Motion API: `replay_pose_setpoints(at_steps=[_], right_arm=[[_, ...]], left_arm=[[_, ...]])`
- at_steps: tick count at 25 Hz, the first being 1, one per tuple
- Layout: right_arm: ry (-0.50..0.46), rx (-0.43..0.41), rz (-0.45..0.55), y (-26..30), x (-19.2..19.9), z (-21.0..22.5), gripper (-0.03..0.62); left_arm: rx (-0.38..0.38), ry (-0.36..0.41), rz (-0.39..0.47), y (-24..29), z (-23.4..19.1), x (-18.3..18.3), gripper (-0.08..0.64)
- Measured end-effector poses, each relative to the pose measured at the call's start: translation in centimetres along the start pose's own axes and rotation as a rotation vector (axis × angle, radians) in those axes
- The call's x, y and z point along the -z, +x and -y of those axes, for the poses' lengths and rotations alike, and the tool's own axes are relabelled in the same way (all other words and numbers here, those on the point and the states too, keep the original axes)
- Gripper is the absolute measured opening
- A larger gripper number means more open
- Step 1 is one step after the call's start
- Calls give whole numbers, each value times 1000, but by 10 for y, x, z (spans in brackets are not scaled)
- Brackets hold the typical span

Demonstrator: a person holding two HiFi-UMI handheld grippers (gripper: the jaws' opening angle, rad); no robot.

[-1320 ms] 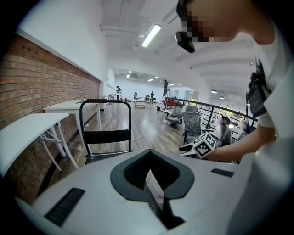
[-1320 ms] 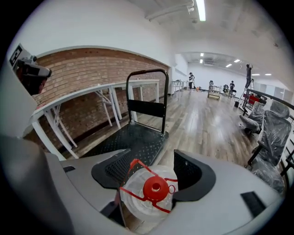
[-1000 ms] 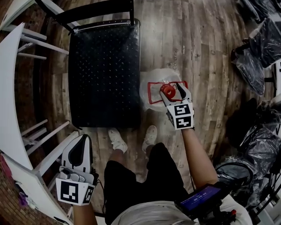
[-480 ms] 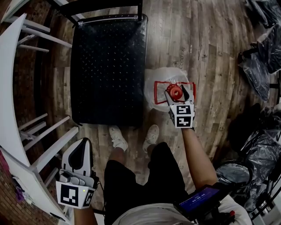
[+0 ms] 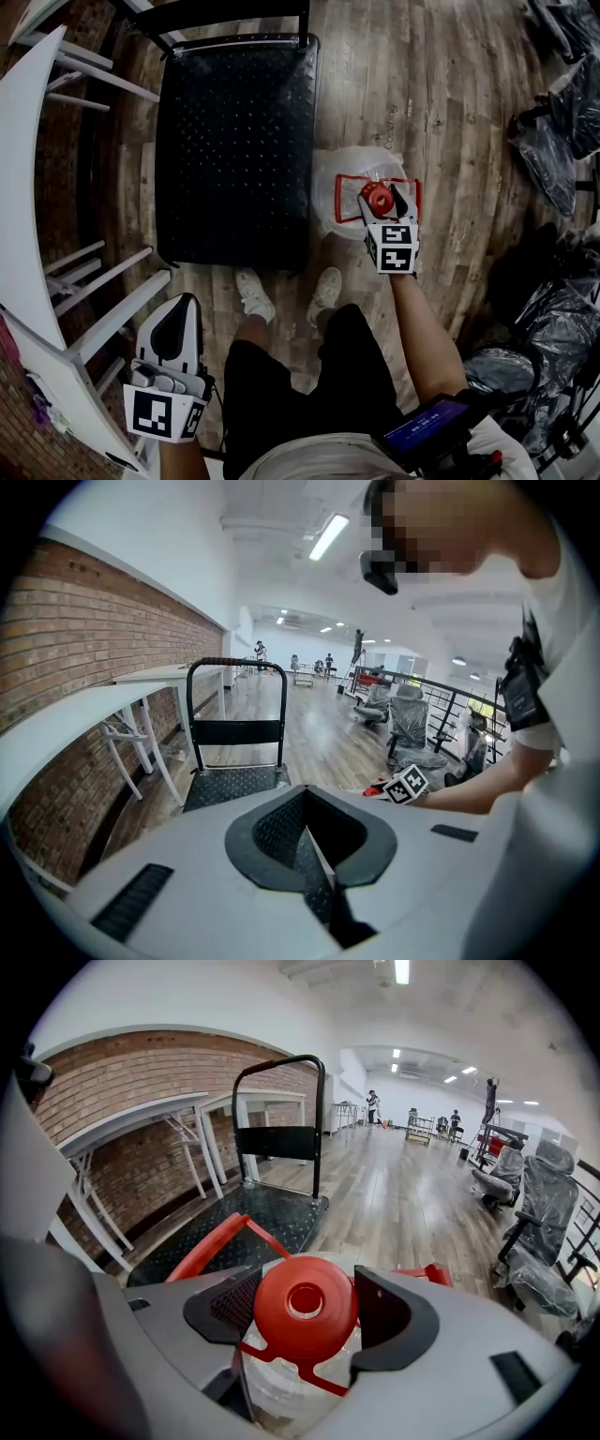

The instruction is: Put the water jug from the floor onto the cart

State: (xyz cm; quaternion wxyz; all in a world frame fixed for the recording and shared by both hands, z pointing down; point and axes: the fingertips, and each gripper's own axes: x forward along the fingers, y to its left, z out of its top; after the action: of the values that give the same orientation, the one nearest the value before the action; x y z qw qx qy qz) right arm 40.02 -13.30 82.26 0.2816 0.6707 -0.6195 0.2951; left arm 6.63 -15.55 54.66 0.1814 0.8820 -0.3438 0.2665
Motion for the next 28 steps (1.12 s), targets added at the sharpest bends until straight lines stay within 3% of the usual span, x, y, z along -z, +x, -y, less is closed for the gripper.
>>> replay_pose_setpoints(at_steps=[12, 19, 28], right_arm=[[46, 36, 43, -111, -48, 9, 308], [-6, 43, 48, -185, -86, 3, 308], [-88, -27, 66, -252, -140, -28, 308]], left_arm=[[10, 20, 68, -35, 1, -32, 0], [7, 34, 120, -67, 5, -57, 0], [-53, 12, 179, -104, -15, -75, 2]])
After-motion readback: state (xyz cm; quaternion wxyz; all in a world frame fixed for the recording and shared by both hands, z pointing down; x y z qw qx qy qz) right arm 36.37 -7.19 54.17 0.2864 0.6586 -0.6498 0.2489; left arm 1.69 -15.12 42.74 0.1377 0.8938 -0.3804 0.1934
